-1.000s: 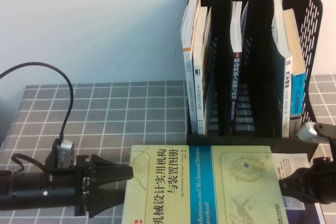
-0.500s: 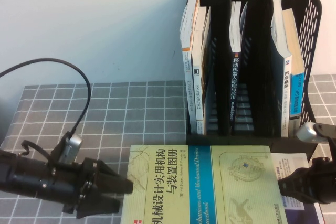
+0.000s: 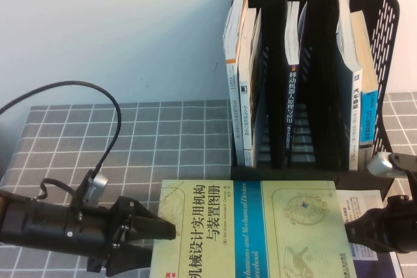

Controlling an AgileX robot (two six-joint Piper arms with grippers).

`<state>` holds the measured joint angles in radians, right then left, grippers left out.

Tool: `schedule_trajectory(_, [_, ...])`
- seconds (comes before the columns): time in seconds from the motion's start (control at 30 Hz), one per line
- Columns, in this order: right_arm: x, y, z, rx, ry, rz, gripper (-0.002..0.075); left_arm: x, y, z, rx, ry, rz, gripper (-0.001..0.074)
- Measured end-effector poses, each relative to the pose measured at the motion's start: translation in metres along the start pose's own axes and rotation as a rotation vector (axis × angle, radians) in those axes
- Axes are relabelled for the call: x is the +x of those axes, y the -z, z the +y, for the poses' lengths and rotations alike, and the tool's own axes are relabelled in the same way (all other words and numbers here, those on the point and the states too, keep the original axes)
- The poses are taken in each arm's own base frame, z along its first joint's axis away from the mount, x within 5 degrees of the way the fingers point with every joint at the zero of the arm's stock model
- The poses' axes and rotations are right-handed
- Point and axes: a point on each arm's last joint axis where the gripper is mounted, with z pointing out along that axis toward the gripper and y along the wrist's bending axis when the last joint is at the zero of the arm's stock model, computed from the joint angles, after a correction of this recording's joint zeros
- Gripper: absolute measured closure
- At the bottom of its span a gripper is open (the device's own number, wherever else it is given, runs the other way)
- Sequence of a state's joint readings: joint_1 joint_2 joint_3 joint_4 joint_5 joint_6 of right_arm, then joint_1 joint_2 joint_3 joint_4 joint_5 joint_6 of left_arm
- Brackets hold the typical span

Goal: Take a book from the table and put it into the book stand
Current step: Push book with right arm

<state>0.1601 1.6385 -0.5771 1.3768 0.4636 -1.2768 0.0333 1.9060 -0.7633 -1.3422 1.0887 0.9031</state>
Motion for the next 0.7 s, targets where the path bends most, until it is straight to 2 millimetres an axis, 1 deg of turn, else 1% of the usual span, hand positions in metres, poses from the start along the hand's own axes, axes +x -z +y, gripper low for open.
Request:
schedule_trajectory(0.1, [0.000,0.000,0.000,-0.001,0.000,0.000,0.0729,0.003,-0.006,0.001,0.015,0.016,-0.033,0.0176])
schedule_trajectory(0.23, [0.000,0.000,0.000,-0.002,0.002,0.001,0.0729,0.002,-0.006,-0.005,0.093,0.017,-0.063,0.0175])
schedule_trajectory(0.47, [-0.002,0.000,0.002,-0.018,-0.041,-0.024,0.0729,0.001,-0.007,-0.005,0.103,0.007,-0.083,0.0173])
schedule_trajectory(0.6, [-0.002,-0.002,0.004,-0.034,-0.025,-0.028,0.0729,0.001,-0.011,0.001,0.118,0.035,-0.065,0.0173])
schedule_trajectory(0.7, [-0.001,-0.004,0.008,-0.053,0.002,-0.023,0.0729,0.000,-0.016,0.010,0.121,0.052,-0.047,0.0173])
